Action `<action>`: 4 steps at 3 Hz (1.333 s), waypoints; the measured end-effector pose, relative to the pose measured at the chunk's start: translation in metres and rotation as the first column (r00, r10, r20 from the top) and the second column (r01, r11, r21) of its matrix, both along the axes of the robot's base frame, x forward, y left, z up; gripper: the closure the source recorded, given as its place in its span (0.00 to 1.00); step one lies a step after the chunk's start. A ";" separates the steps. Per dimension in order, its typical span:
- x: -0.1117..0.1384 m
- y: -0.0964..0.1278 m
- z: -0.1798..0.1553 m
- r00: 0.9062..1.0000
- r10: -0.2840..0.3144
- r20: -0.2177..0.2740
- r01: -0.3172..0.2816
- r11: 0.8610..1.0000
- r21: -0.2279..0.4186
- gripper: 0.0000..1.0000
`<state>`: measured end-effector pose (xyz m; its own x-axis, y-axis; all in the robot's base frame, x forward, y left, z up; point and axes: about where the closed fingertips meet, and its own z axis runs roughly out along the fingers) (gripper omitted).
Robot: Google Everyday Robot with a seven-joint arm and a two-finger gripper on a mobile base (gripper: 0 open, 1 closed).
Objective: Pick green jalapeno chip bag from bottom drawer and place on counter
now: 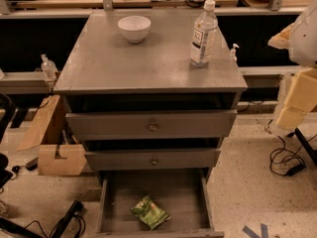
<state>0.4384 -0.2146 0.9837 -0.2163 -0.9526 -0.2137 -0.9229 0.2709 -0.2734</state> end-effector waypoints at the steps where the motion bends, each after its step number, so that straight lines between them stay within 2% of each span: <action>1: 0.001 0.001 -0.001 1.000 -0.001 0.001 0.001 1.000 0.005 0.00; 2: 0.013 0.013 -0.027 1.000 -0.018 0.021 0.016 0.994 0.107 0.00; 3: 0.024 0.036 -0.093 0.999 -0.039 -0.022 0.044 0.959 0.281 0.00; 4: 0.051 0.063 -0.153 0.998 -0.060 -0.037 0.070 0.906 0.417 0.00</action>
Offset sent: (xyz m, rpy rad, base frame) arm 0.0456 0.0393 -0.0908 0.3721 -0.0628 -0.0589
